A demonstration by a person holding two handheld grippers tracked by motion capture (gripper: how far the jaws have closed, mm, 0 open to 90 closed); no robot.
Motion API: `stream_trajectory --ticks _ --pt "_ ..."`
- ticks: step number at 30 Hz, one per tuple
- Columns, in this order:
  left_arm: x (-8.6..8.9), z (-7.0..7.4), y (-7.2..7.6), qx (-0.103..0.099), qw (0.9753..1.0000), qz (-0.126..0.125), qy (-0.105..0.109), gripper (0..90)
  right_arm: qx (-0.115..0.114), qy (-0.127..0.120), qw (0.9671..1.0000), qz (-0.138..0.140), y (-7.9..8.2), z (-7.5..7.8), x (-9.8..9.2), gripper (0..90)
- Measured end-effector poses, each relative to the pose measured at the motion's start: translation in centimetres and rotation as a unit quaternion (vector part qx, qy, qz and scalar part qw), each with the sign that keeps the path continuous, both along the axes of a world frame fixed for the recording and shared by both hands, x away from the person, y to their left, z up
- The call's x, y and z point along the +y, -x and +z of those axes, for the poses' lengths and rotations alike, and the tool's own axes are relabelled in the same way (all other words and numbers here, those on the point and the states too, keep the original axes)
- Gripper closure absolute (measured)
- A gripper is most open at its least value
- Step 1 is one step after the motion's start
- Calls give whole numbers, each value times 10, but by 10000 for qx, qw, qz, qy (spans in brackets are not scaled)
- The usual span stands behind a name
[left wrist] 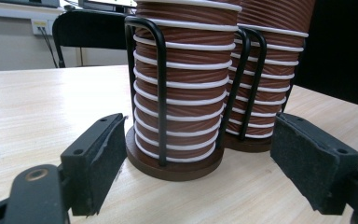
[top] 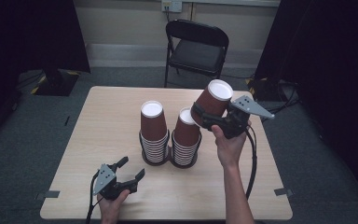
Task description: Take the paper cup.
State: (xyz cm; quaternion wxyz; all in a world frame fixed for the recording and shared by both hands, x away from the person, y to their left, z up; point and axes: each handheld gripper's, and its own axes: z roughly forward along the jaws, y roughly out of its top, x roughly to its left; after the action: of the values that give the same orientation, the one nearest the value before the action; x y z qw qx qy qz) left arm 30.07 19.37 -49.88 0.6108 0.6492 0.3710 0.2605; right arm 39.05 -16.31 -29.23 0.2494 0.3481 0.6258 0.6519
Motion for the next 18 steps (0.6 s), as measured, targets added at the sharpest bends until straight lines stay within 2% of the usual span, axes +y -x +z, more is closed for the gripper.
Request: stream_trajectory --ticks 4,5,12,16,18 --pt "0 2 0 56 10000 -22 32 180 46 29 9999 -146 4 -4 -8 145" --pt "0 3 0 107 9999 -57 89 180 125 2 9998 -178 7 -6 -11 145" --pt "-3 5 -1 276 9990 -209 297 214 121 -78 9992 -371 19 -14 -18 146" --pt "-7 8 0 240 9991 -273 219 230 230 -103 9990 -366 26 -22 -22 147" --pt "-11 10 -2 168 9993 -320 85 209 300 -142 9988 -371 30 -29 -25 147"
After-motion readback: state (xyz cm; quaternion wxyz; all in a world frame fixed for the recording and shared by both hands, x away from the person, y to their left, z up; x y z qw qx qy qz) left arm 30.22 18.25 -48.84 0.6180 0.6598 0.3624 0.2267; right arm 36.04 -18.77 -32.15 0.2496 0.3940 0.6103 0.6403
